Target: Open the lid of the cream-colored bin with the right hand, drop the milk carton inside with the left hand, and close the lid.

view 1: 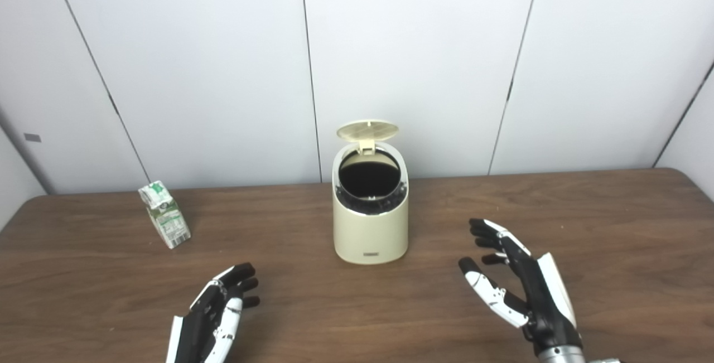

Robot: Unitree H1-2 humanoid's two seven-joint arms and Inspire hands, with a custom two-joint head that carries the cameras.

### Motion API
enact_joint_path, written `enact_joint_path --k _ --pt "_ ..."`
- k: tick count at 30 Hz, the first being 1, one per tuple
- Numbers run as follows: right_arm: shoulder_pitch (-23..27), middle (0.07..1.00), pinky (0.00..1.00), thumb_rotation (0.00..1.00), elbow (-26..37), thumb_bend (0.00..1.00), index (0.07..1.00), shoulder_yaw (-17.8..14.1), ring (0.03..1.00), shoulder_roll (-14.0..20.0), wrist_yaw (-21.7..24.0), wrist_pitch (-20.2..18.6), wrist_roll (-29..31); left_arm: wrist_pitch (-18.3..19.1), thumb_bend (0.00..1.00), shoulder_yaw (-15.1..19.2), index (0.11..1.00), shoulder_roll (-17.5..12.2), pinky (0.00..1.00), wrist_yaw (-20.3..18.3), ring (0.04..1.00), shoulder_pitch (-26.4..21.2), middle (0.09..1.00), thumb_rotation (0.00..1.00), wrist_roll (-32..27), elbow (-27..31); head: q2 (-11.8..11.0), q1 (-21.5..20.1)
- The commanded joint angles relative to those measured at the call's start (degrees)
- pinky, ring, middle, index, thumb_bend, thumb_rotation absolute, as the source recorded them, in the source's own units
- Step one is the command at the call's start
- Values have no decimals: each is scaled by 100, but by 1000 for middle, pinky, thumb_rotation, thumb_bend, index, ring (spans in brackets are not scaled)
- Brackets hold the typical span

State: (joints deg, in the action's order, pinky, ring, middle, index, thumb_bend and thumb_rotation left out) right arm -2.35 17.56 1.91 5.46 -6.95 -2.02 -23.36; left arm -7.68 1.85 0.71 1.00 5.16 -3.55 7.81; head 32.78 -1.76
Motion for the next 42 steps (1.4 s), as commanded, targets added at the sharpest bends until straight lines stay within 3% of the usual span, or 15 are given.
enact_joint_path --k 1,3,5,14,17,20,22,27,32,36,39,42 --pt "30 768 631 367 135 171 757 -85 749 -60 -143 415 236 -15 195 2 765 3 675 -20 759 4 777 490 -25 162 5 -4" --pt "-45 759 622 256 87 154 749 -147 742 -88 -138 536 400 23 191 5 766 -3 670 -21 758 15 777 491 -32 201 19 15" --pt "-115 753 624 237 34 157 740 -198 737 -132 -140 580 541 24 188 12 767 -15 672 -14 758 26 777 489 -7 209 30 23" --pt "-191 734 614 368 -410 203 723 -240 718 -195 -618 1122 35 -39 202 62 767 -94 665 -51 756 67 778 501 -64 190 50 -50" --pt "-198 735 599 442 -468 185 726 -191 716 -180 -623 1097 -145 -48 210 88 762 -133 664 -51 752 83 772 521 -56 172 1 23" --pt "-233 742 611 436 -463 178 731 -110 724 -240 -578 1025 -236 -36 280 166 756 -255 652 -73 716 94 756 461 -59 307 -10 -74" --pt "-247 736 605 450 -451 193 728 -85 716 -273 -604 988 -327 -73 413 271 706 -357 623 -66 656 67 698 336 -62 497 -5 -91" --pt "-255 735 598 500 -359 203 725 -94 712 -322 -546 823 -406 -35 620 905 622 -568 537 187 536 -54 594 262 -347 1134 27 -60" --pt "-236 732 589 432 -401 189 721 -89 708 -259 -526 902 -391 -7 654 1551 577 -814 463 449 494 -198 552 199 -406 1206 19 73" --pt "-198 732 593 365 -511 186 721 -142 710 -164 -528 986 -294 -157 649 1876 579 -1047 467 538 516 -358 562 166 -356 885 8 336" --pt "-178 727 594 371 -554 187 719 -200 709 -98 -507 952 -215 -82 689 1961 611 -1155 500 600 565 -444 601 154 -197 710 10 563" --pt "-150 723 592 386 -635 185 716 -232 704 4 -470 1021 -104 91 754 1906 701 -1232 613 604 666 -488 686 221 28 697 -20 776"
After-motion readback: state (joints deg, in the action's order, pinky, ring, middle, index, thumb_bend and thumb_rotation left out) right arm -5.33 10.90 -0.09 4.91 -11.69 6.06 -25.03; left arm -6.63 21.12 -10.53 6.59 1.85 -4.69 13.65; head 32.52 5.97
